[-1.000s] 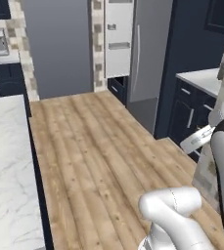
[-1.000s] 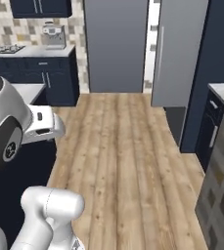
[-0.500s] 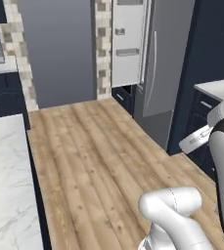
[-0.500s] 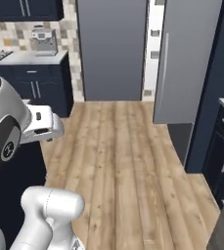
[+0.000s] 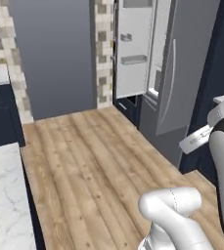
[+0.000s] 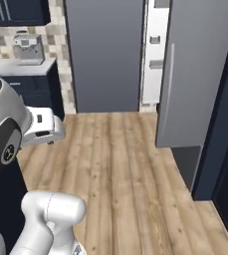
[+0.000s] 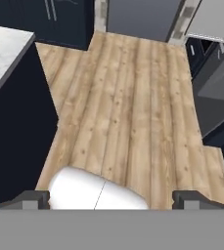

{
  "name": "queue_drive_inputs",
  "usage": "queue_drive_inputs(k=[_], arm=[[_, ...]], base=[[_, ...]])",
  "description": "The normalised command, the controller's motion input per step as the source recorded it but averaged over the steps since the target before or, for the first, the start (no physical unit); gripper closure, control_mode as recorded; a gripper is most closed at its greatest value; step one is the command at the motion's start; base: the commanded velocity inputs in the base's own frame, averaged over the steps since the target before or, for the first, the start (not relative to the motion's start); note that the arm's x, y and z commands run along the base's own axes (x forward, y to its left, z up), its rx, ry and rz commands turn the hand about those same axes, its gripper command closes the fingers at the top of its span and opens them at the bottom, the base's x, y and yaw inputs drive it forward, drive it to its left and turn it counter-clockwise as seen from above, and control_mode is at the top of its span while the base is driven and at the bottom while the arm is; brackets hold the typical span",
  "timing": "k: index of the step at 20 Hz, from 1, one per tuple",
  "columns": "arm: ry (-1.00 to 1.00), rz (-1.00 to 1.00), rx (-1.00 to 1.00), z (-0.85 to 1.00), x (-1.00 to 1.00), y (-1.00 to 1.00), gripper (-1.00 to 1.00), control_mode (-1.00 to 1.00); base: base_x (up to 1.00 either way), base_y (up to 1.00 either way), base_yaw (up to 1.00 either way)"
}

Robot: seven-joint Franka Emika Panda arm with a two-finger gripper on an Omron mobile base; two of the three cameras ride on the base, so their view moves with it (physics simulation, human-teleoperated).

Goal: Retrieve the orange and apple from the fridge and place them into the bowl on the dining table.

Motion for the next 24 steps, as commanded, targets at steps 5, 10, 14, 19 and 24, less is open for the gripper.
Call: queue_drive_inputs(k=[5,10,14,19,24], arm=[[0.00,0.00,0.00,0.00,0.00,0.00,-1.00,1.00],[0.00,0.00,0.00,0.00,0.00,0.00,-1.00,1.00],[0.00,0.00,0.00,0.00,0.00,0.00,-1.00,1.00],[0.00,0.00,0.00,0.00,0.00,0.00,-1.00,1.00],[0.00,0.00,0.00,0.00,0.00,0.00,-1.00,1.00]], base=[[1.00,-0.04,-0.12],[1.00,-0.07,-0.12],[1.00,-0.21,-0.20],[1.00,-0.22,-0.29],[1.00,0.00,-0.31]])
